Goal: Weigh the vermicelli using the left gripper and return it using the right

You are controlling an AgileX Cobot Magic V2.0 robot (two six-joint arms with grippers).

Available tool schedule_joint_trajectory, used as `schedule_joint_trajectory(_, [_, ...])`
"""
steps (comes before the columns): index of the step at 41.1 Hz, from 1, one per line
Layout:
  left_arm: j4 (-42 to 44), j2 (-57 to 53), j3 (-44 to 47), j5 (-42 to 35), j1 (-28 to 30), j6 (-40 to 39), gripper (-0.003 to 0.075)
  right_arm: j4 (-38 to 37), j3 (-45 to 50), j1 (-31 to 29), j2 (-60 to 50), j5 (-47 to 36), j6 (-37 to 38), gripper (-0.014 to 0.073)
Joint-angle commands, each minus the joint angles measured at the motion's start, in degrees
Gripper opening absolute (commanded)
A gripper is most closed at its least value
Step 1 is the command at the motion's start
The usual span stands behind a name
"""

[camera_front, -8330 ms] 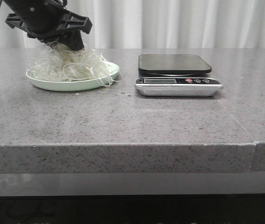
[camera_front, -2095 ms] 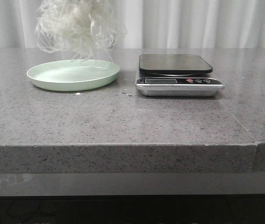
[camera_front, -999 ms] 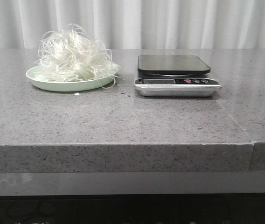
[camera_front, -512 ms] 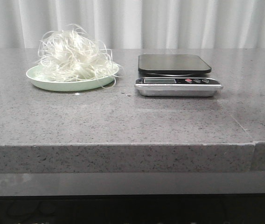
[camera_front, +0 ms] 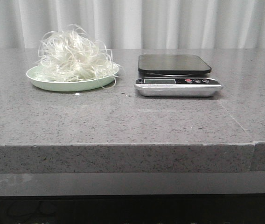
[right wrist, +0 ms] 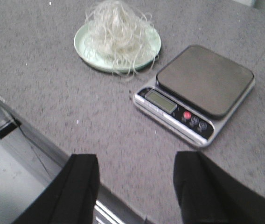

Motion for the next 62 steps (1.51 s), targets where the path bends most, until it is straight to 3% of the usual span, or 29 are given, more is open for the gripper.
schedule_joint_trajectory(1, [-0.79, 0.19, -1.42, -4.11, -0.46, -0.11, 0.0449, -1.05, -0.76, -0.37, -3.1, 0.33, -0.62, 0.0472])
schedule_joint_trajectory(13, [-0.79, 0.19, -1.42, -4.36, -0.46, -0.11, 0.0421, -1.05, 0.4, -0.37, -5.89, 1.5, 1.08, 0.0471])
schedule_joint_trajectory(17, [-0.79, 0.19, -1.42, -4.36, -0.46, -0.11, 0.0334, -1.05, 0.4, -0.37, -5.89, 1.4, 1.08, 0.0428])
schedule_joint_trajectory(27, [-0.79, 0.19, -1.42, -4.36, -0.46, -0.11, 0.0138, -1.05, 0.4, -0.37, -5.89, 1.21, 1.08, 0.0221])
schedule_joint_trajectory(31, [-0.79, 0.19, -1.42, -4.36, -0.46, -0.11, 0.0142, -1.05, 0.4, -0.37, -5.89, 1.16, 1.08, 0.0156])
schedule_joint_trajectory(58, [-0.79, 0.19, -1.27, -4.45, -0.46, -0.11, 0.0142, -1.05, 0.4, -0.37, -5.89, 2.99, 1.08, 0.0159])
schedule_joint_trajectory(62, [-0.5, -1.46, 0.04, -5.25, 3.03, -0.11, 0.0142, -1.05, 0.4, -0.37, -5.89, 2.99, 1.08, 0.0159])
